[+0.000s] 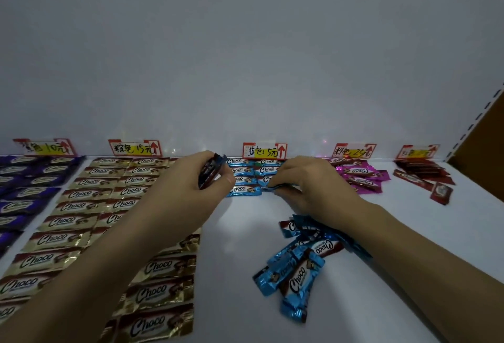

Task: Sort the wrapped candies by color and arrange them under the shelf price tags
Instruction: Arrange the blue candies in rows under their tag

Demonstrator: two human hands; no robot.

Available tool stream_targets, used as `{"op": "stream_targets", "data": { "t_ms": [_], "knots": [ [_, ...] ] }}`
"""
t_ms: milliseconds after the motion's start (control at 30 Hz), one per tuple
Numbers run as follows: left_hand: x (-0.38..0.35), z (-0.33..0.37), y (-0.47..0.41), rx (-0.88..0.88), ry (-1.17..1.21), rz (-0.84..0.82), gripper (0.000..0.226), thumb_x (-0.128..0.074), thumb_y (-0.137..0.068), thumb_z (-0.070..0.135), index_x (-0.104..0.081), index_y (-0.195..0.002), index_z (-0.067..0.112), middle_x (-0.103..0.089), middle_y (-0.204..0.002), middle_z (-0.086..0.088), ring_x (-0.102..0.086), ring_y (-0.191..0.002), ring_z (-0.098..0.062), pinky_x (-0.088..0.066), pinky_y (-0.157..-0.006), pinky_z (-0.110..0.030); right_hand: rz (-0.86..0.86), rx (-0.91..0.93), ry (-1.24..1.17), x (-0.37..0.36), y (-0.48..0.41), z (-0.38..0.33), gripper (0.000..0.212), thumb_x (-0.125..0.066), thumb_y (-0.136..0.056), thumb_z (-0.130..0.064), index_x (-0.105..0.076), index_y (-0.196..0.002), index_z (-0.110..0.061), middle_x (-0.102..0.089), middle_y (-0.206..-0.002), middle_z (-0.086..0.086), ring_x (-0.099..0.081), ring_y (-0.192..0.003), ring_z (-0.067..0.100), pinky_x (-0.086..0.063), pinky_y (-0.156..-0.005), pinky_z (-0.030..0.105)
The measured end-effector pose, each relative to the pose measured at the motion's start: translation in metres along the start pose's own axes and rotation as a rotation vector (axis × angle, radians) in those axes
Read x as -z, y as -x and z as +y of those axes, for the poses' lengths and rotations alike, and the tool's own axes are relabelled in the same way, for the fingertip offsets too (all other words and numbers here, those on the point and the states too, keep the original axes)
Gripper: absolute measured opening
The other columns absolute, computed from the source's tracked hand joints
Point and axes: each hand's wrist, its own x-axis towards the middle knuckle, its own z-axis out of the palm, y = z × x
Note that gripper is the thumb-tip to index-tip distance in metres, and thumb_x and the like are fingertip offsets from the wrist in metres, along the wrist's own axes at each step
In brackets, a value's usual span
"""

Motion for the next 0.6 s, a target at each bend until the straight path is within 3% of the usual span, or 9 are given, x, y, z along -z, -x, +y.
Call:
{"op": "stream_targets", "data": {
  "t_ms": [167,300,433,600],
  "knots": [
    [0.001,0.001,0.000,0.009,-0.023,0.006,0.010,-0.055,-0.099,0.033,-0.063,-0.094,0.028,-0.068,-0.088,0.002,-0.062,-0.074,-0.010,-0.046,-0.054,-0.029,-0.071,-0.094,-0.089,0.001,0.005,0.001,0.022,-0.074,-0.089,-0.024,-0.077,-0.111,-0.025,-0.075,-0.106,-0.006,-0.063,-0.093,0.009,-0.054,-0.081,0.028],
    [0.000,-0.003,-0.006,0.069,0.113,-0.011,0.018,-0.050,-0.100,0.014,-0.061,-0.100,0.029,-0.061,-0.057,0.015,-0.055,-0.046,0.001,-0.036,-0.041,-0.016,-0.007,-0.193,-0.120,0.003,0.008,0.003,0.018,-0.075,-0.089,-0.027,-0.079,-0.106,-0.023,-0.073,-0.101,-0.008,-0.061,-0.088,0.008,-0.052,-0.079,0.026],
    [-0.001,-0.007,-0.011,0.136,0.211,-0.057,0.026,-0.043,-0.099,0.006,-0.060,-0.105,0.024,-0.054,-0.045,0.016,-0.039,-0.049,-0.009,-0.030,-0.046,-0.027,-0.064,-0.245,-0.121,0.001,0.009,0.003,0.014,-0.075,-0.088,-0.026,-0.080,-0.101,-0.026,-0.070,-0.093,-0.014,-0.059,-0.078,0.002,-0.046,-0.071,0.014],
    [-0.002,-0.007,-0.011,0.139,0.198,-0.077,0.026,-0.043,-0.099,0.006,-0.061,-0.106,0.023,-0.053,-0.043,0.015,-0.036,-0.051,-0.011,-0.030,-0.046,-0.028,-0.066,-0.304,-0.081,0.002,0.008,0.001,0.017,-0.072,-0.091,-0.023,-0.079,-0.106,-0.026,-0.073,-0.103,-0.009,-0.060,-0.083,0.003,-0.055,-0.078,0.022]
  ]
}}
